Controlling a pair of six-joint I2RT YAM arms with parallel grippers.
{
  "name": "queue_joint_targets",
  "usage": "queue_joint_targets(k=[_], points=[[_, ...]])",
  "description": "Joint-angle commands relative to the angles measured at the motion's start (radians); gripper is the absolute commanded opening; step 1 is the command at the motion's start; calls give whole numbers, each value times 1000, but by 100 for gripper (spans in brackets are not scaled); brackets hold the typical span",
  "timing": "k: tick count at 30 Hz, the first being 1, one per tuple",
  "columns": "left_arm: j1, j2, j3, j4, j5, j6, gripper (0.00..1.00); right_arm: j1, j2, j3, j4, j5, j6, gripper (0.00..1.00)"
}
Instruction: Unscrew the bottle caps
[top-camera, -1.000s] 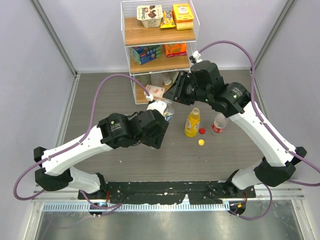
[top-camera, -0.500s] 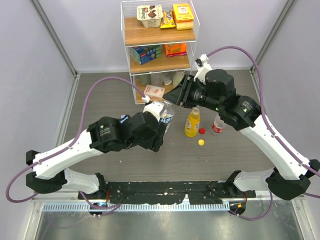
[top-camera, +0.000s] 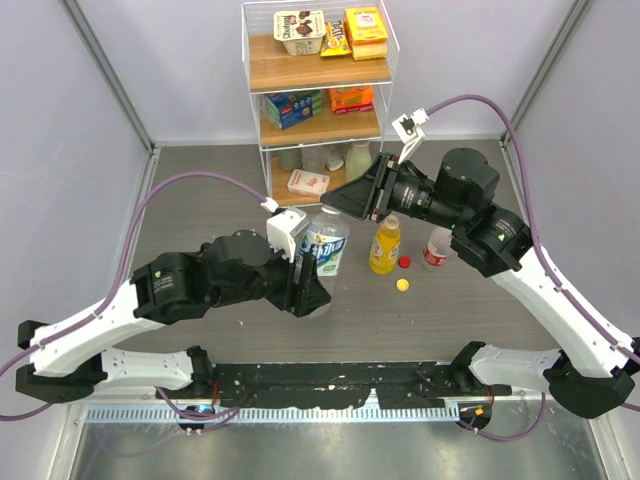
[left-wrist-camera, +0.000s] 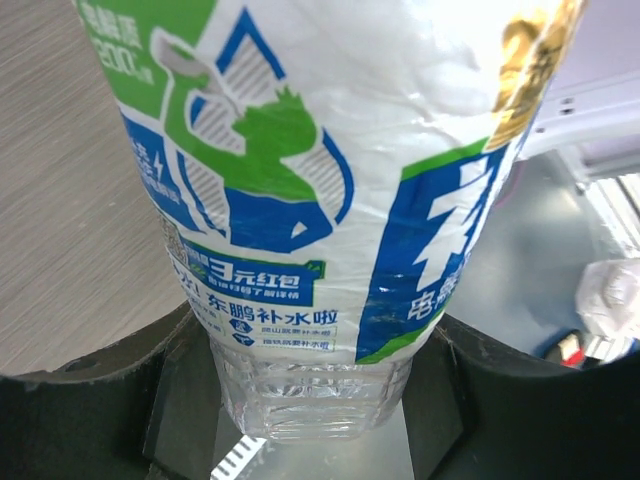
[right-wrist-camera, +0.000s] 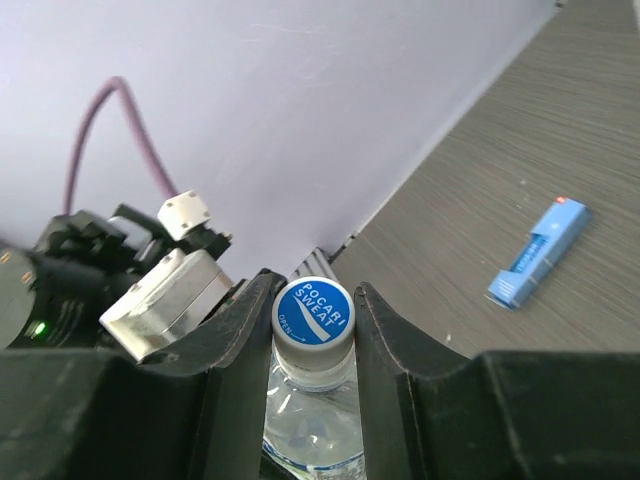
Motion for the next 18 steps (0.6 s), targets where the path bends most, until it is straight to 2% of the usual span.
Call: queue_joint_targets(k=[1,4,8,14,18], points=[[3,-30,-36,167,145,17,0,-1,-44,-5,198,-192,-9,1],[4,-30,-42,190,223,20,0,-13,-48,-19,255,-257,20,1],[4,-42,-68,239,285,12,0,-36,-47,-48,425,-357,92,1],[4,-99,-121,330,293,-14,0,-99,-28,-97,678,-496,271,1],[3,-111,-131,338,287,-20,0,-129,-14,-87,691,-530,302,1]])
